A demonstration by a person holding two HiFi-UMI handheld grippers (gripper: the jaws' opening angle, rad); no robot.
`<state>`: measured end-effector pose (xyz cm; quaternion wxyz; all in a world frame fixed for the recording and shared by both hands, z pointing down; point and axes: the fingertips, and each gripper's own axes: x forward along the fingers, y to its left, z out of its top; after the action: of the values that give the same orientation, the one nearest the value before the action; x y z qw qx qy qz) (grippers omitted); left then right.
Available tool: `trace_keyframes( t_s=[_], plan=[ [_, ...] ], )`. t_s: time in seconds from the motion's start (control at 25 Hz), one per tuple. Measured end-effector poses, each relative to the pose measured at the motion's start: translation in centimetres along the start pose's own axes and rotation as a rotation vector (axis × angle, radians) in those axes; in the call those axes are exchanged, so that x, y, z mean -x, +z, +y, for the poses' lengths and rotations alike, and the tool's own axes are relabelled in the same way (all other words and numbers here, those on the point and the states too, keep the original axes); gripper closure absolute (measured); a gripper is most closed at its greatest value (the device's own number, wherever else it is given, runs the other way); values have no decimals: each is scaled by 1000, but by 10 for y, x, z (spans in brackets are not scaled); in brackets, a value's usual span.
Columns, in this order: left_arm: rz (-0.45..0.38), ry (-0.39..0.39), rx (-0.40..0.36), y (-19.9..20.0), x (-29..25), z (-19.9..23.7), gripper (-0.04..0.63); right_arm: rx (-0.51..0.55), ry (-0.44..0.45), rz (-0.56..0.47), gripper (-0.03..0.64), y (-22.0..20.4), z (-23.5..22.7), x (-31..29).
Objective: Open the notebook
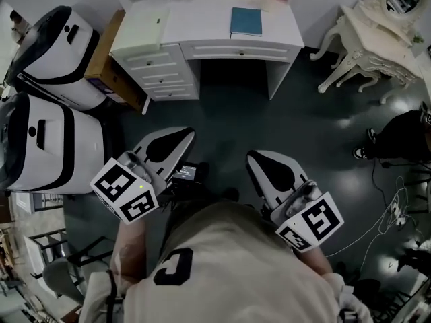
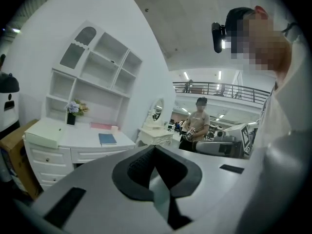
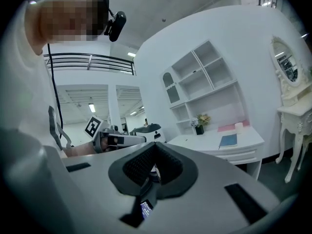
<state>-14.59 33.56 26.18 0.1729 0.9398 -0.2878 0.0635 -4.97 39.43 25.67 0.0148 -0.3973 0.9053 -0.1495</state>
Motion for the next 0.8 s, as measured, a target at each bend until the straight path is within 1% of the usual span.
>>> trace_keyframes(
  t_s=[0.16,0.36,0.64,0.8],
  plan=[
    [12,-14,-3,-1,-3,14,581,24,4,31,597,-1,0,-13],
    [23,-47,-20,2,-13,39,581,36,-28,66,597,-1,-10,-37],
    [59,-63,-46,6,-27,92,581,61,-26,150,597,2,-24,-92],
    [61,-68,-40,13,-28,121,581,68,-25,184,597,4,-28,-119]
  ],
)
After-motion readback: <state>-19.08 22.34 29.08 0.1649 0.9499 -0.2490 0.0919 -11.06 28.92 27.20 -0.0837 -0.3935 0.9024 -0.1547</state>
